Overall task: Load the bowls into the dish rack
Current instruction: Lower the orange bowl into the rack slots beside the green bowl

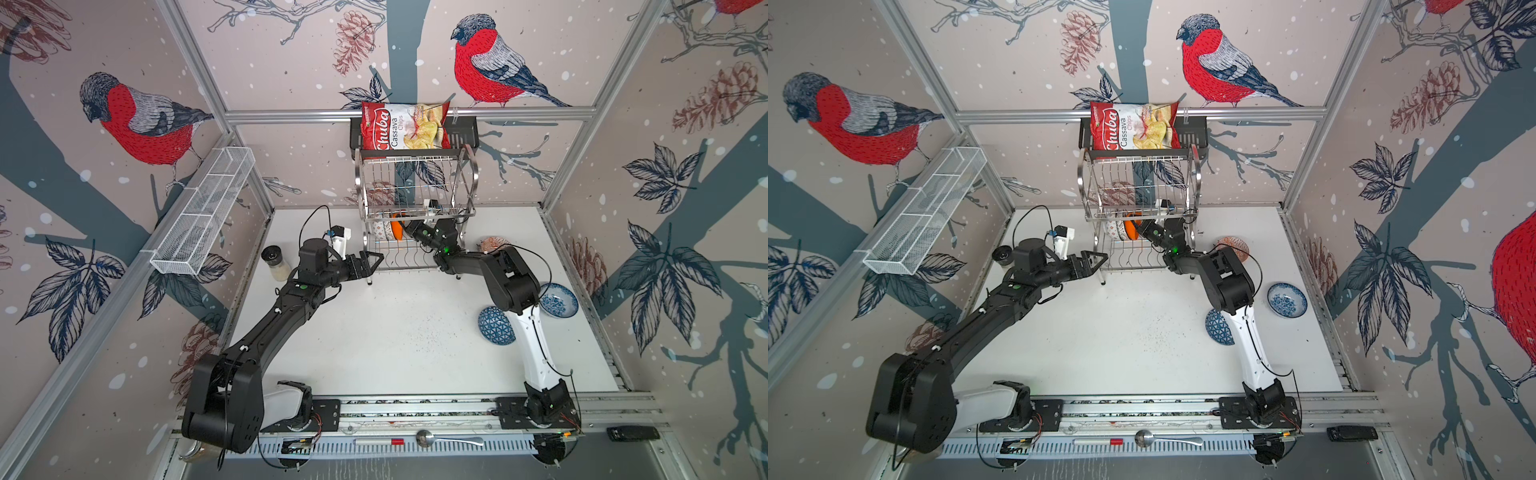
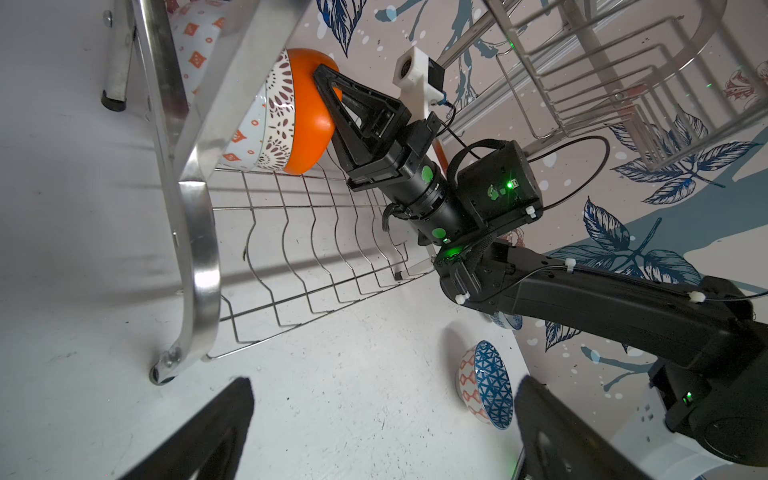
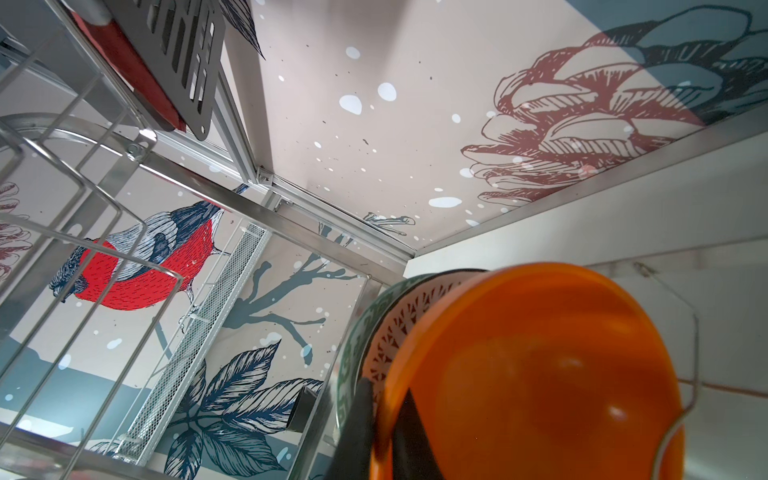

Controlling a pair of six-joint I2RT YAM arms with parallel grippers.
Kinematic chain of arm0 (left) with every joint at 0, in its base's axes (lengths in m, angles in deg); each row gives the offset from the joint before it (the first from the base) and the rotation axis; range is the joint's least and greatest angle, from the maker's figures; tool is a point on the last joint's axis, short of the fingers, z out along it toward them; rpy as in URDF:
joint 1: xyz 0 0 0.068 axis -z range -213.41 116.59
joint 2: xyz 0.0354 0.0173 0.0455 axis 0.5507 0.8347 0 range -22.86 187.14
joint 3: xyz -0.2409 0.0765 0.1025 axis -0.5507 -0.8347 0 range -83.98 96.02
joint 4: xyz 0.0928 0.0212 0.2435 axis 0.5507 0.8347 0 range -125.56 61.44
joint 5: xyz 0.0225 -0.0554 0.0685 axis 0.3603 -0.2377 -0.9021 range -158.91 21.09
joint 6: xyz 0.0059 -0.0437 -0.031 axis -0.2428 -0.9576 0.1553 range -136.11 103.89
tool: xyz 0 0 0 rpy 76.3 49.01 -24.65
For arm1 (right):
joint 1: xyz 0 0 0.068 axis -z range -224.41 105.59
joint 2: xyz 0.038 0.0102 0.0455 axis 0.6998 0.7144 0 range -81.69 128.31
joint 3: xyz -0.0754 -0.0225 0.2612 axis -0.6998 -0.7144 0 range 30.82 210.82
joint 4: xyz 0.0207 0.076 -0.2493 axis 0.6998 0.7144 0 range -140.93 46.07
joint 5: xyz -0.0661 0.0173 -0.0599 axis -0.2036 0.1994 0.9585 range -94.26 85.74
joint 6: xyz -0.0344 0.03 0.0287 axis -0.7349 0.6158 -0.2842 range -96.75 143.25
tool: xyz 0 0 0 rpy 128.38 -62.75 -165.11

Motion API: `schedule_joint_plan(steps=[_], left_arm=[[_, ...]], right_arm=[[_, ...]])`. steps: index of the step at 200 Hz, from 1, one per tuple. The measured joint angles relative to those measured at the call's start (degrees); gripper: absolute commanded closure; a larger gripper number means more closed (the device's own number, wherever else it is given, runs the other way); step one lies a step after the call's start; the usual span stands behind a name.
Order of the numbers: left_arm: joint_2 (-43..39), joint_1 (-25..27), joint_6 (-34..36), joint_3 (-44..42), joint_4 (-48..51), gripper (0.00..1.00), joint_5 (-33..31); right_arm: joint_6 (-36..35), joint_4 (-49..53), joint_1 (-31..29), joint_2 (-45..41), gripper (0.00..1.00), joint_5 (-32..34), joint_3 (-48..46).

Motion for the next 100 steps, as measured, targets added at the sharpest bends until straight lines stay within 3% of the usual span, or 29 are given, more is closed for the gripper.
schedule_joint_plan(steps=[100], left_arm=[[0.09,0.0,0.0,0.02,0.0,0.02,-0.02]], right_arm=[[-1.22,2.25,-0.07,-0.31,0.82,-0.37,0.02]])
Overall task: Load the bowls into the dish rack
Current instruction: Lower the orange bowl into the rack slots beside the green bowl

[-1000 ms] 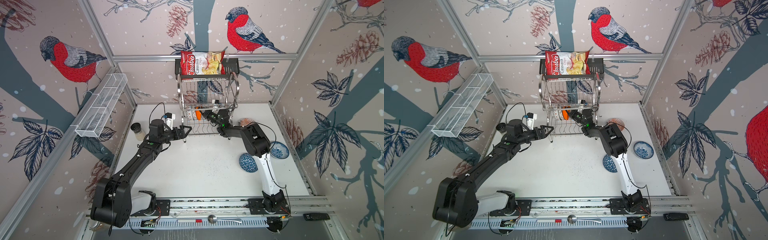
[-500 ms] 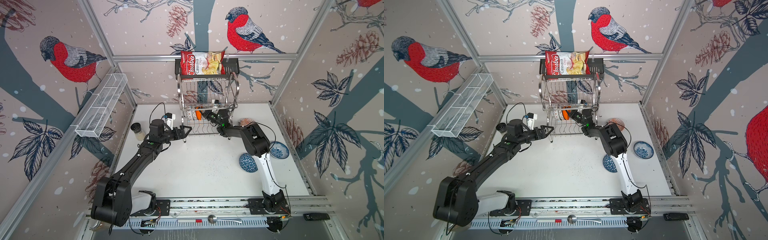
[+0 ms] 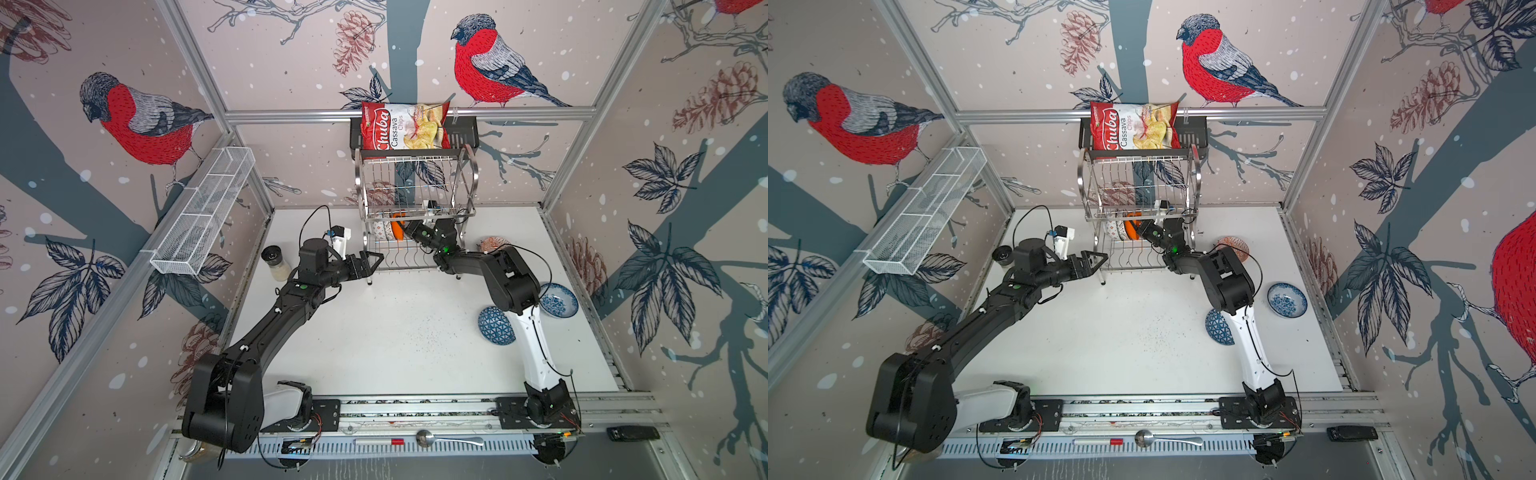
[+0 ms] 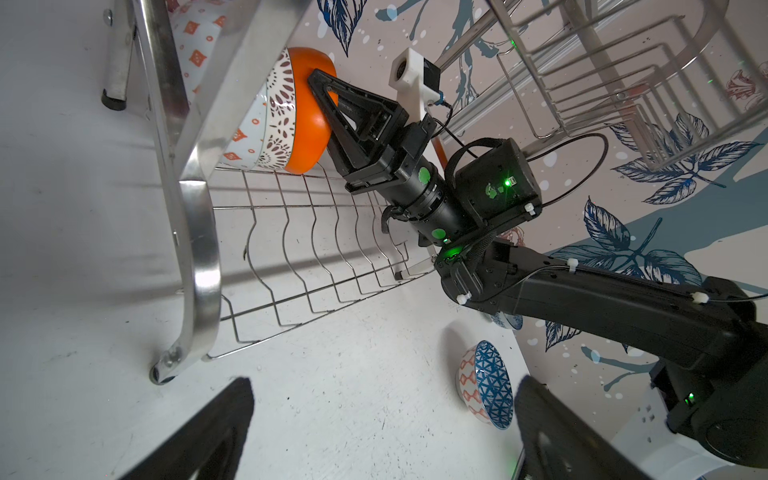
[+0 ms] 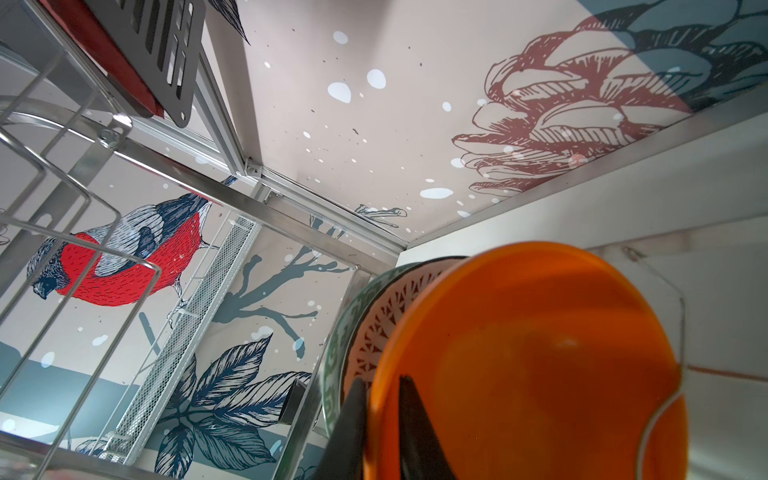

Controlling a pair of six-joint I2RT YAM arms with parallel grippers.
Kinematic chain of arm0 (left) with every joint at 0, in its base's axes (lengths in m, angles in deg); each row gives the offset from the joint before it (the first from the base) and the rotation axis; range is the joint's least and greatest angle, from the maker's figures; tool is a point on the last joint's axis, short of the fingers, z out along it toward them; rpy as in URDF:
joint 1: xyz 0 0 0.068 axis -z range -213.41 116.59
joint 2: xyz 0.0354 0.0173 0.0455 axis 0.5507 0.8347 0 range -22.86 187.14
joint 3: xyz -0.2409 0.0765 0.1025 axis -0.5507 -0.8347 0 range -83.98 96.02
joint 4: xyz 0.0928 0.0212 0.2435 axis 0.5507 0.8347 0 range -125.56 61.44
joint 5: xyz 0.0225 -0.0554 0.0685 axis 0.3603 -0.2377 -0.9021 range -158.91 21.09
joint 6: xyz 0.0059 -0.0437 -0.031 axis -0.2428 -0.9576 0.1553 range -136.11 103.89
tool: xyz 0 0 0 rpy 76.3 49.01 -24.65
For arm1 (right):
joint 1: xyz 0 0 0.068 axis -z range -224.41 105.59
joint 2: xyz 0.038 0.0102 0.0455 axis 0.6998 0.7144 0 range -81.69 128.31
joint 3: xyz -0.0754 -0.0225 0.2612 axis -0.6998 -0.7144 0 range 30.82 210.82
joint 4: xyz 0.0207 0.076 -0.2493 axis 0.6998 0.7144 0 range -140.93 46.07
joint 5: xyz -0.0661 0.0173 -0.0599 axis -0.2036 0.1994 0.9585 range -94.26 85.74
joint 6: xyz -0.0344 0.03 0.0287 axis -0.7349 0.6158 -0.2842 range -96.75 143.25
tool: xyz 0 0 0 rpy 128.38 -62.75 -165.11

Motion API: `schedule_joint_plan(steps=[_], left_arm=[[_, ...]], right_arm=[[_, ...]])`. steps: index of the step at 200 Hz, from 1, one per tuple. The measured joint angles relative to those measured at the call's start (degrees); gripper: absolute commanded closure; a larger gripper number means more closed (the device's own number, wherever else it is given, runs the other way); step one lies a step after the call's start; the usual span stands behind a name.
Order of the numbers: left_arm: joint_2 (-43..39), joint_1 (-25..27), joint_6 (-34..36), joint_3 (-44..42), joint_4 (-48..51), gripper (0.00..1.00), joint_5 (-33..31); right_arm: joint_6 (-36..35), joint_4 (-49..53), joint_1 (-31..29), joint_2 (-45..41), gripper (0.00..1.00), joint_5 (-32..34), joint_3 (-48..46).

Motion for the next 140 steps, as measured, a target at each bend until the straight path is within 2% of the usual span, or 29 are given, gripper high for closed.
schedule_joint_plan(steps=[39,140], left_arm=[[0.0,-0.02,0.0,0.0,0.0,0.02,0.0],[0.02,-0.07,0.0,0.02,0.0,0.02,0.02]], right_arm=[[0.0,0.9,0.0,-0.48,0.77,-0.31,0.0],[-0.02,1.46,-0.07,-2.29,0.77,-0.22,-1.16]])
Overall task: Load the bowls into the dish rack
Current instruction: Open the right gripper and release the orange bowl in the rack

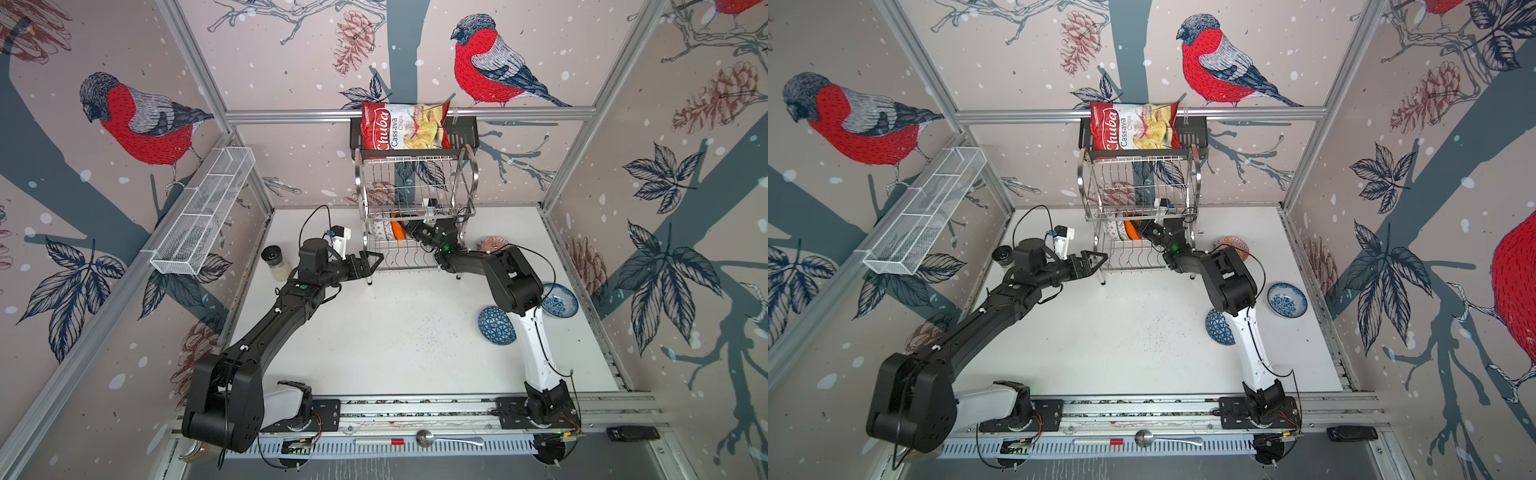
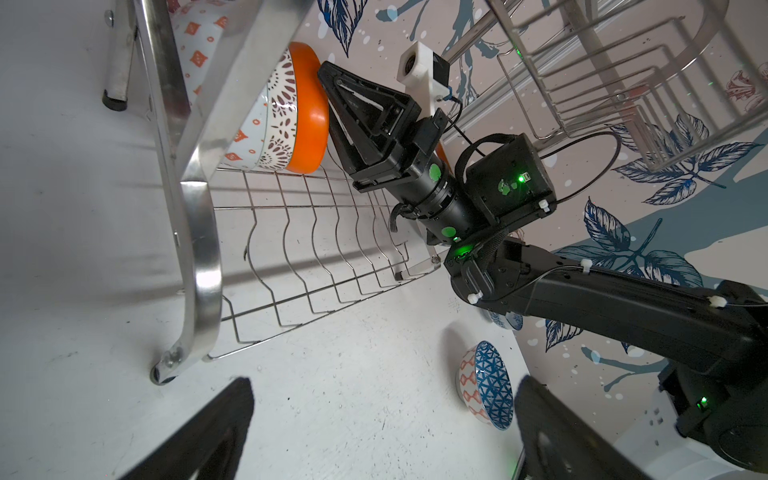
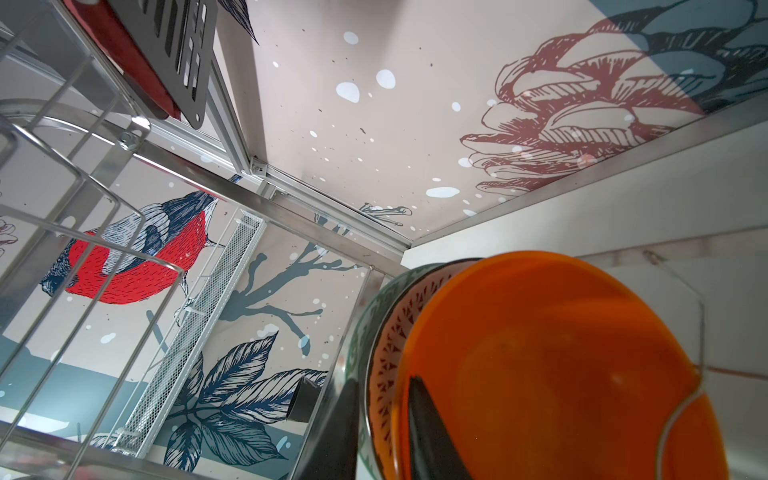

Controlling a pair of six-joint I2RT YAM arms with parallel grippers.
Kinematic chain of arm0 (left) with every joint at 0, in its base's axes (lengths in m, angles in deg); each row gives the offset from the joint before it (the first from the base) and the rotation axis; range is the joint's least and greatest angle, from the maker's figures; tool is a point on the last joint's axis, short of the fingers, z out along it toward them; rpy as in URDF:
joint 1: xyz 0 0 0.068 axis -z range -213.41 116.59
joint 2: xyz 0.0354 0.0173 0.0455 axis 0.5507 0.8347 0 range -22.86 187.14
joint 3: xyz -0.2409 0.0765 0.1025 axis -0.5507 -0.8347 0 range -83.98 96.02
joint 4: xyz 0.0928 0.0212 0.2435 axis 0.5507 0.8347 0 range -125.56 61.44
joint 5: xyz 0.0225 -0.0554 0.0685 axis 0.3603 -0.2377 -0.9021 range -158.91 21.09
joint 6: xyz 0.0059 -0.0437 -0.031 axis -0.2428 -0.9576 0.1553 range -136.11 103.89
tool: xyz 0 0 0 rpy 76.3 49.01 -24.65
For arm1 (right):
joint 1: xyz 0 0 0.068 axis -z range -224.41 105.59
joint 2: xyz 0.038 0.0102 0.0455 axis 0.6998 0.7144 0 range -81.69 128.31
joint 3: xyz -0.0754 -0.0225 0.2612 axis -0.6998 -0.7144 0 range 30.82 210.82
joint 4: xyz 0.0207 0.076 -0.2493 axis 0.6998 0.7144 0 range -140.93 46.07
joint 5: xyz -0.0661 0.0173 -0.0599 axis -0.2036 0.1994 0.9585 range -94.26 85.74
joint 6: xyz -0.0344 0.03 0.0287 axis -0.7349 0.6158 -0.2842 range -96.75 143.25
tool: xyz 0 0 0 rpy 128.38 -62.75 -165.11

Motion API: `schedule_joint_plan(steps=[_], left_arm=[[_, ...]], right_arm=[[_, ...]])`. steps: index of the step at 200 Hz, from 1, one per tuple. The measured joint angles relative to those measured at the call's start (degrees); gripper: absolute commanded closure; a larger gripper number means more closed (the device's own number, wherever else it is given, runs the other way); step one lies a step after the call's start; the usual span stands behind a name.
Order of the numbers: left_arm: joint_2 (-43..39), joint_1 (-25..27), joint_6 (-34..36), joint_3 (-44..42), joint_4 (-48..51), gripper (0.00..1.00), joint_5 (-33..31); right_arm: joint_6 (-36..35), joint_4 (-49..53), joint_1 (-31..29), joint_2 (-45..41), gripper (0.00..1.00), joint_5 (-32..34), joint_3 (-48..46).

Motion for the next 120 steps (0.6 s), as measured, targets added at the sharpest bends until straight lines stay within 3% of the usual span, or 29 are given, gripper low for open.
schedule_joint_plan(steps=[120], left_arm=[[-0.04,-0.04,-0.02,0.04,0.02,0.02,0.0]], right_arm=[[0.09,-4.39,0.07,-8.15,0.62,1.33,-13.7]])
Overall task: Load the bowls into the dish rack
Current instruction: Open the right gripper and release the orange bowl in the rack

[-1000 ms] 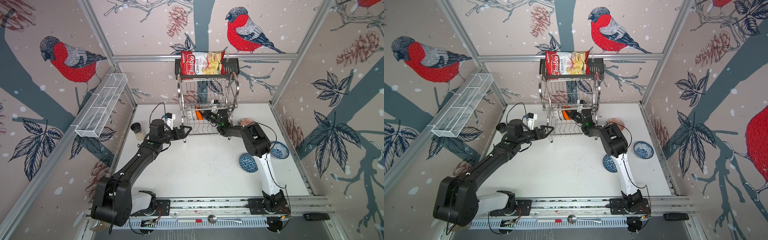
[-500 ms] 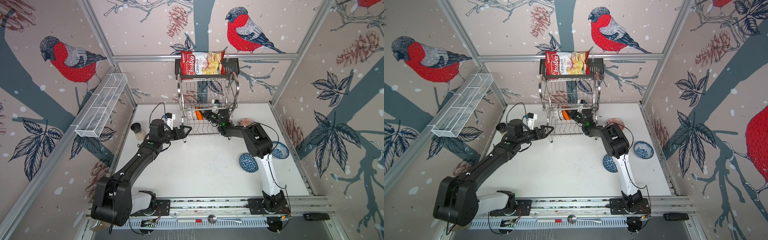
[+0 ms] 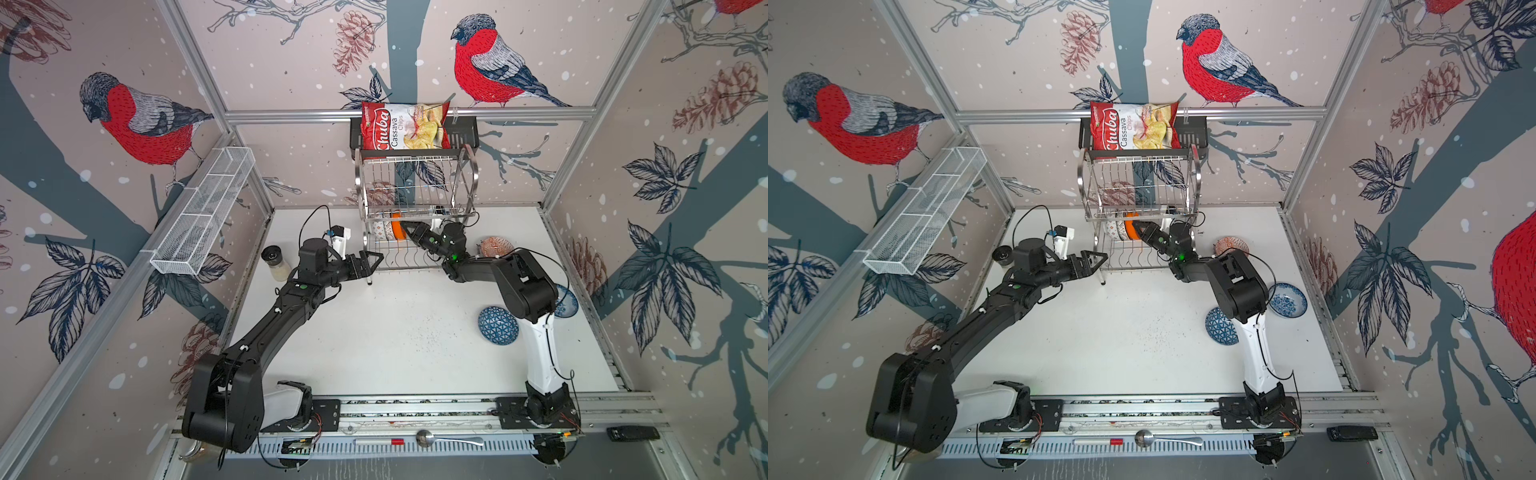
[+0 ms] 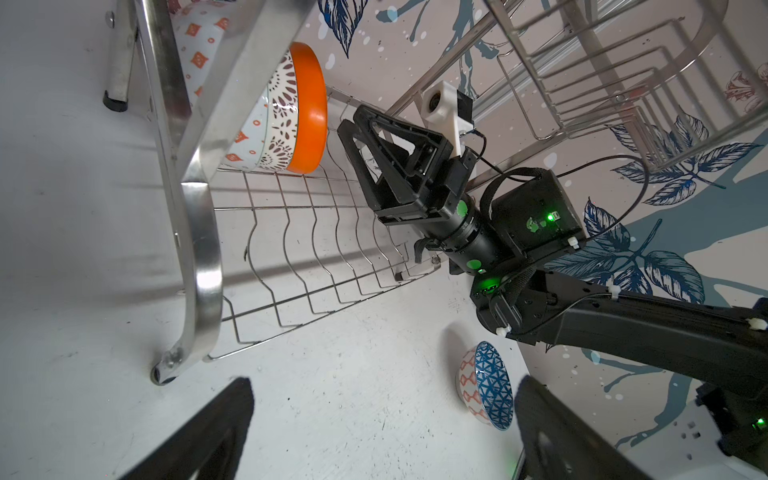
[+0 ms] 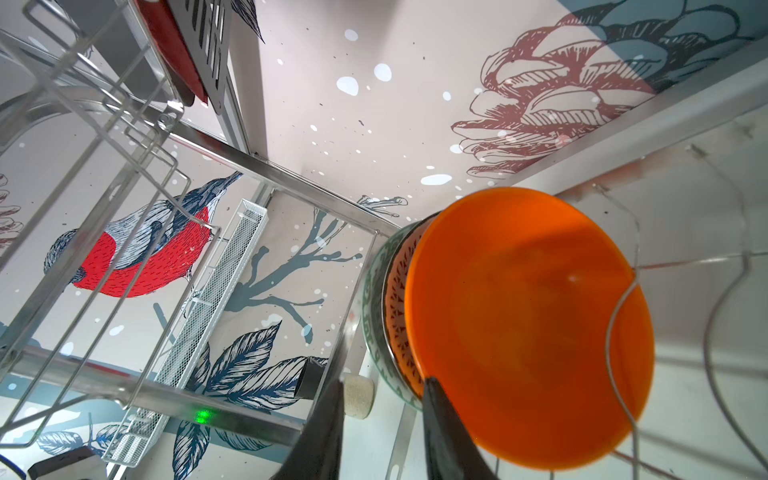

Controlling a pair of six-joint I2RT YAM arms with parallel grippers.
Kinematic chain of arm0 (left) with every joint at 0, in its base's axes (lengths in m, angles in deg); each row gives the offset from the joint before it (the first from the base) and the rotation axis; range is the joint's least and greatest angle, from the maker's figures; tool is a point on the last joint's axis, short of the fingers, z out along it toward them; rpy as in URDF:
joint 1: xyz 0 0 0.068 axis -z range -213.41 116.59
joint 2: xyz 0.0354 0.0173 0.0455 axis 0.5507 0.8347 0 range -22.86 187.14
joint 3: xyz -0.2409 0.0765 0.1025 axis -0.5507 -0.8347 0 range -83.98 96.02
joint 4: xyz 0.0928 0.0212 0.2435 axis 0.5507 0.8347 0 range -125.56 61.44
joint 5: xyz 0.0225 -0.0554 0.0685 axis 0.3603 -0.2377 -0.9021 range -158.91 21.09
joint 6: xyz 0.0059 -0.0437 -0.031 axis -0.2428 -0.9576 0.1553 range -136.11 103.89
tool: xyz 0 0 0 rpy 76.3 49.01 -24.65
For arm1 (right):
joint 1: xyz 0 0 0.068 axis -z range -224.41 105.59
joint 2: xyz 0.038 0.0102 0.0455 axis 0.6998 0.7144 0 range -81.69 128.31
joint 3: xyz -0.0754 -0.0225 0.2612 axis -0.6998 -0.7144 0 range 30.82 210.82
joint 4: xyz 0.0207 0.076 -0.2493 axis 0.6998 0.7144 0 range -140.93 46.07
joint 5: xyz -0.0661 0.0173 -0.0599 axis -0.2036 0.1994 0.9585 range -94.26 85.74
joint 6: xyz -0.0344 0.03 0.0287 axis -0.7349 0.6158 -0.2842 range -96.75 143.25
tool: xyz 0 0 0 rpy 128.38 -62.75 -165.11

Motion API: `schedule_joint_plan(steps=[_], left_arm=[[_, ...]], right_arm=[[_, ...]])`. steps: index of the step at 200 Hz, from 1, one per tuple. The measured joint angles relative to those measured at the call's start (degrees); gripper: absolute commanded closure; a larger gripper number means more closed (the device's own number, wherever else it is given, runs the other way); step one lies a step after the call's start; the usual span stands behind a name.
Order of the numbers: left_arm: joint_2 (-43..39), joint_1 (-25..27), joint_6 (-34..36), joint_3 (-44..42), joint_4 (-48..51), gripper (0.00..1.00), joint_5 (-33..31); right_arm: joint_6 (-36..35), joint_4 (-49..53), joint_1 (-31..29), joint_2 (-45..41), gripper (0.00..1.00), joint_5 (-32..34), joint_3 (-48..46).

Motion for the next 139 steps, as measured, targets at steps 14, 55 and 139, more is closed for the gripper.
schedule_joint_plan(steps=[14,55,139], left_arm=[[0.0,0.0,0.0,0.0,0.0,0.02,0.0],[-0.22,0.0,0.0,0.0,0.02,0.02,-0.02],[-0.74,0.0,0.02,0.0,0.02,0.02,0.0]], right_arm=[[0.02,-0.55,0.02,-0.68,0.61,0.0,-1.18],[0.13,-1.97,0.11,-2.51,0.59,0.0,-3.43],[0.15,-4.57,0.13,-7.39,0.48,0.02,-9.66]])
